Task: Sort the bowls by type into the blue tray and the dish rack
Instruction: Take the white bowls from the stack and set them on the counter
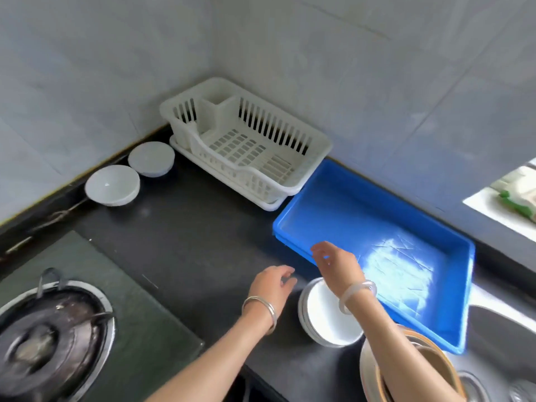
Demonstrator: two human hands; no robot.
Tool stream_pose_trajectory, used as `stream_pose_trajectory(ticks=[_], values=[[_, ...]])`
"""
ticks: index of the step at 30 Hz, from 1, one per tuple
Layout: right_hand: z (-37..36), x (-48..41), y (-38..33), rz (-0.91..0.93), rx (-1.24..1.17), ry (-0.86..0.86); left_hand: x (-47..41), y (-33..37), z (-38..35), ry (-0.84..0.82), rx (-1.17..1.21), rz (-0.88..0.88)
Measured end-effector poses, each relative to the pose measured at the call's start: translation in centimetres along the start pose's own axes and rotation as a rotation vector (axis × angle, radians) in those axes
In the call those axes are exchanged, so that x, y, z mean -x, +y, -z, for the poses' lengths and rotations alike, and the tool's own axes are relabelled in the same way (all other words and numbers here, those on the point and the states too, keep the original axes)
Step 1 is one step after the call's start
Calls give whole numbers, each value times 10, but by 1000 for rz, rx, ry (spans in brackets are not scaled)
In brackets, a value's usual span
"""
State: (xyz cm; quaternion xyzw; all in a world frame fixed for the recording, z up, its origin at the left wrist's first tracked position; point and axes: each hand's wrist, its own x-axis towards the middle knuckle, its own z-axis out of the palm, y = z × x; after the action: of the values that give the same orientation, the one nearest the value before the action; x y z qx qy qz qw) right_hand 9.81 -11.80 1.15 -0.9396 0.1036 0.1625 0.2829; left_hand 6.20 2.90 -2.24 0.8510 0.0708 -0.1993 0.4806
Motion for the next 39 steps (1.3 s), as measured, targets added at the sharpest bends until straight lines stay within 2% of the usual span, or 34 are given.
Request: stream_pose_trajectory(ticks=[3, 6, 14, 24, 29, 39], values=[[6, 24, 49, -32, 147, 70, 14, 5, -34, -62, -76, -50], [4, 41, 77, -91, 254, 21, 21, 5, -48, -39, -126, -48], [-1, 51, 89, -135, 361, 22, 21, 0, -53, 14, -137, -39], [12, 65, 95, -133, 184, 132, 17, -6, -55, 66, -82, -45], [29, 72, 101, -156, 84, 227, 11, 2, -58, 41, -170, -30], [46, 86, 115, -202, -65, 353, 12, 19, -61, 116, -254, -49]])
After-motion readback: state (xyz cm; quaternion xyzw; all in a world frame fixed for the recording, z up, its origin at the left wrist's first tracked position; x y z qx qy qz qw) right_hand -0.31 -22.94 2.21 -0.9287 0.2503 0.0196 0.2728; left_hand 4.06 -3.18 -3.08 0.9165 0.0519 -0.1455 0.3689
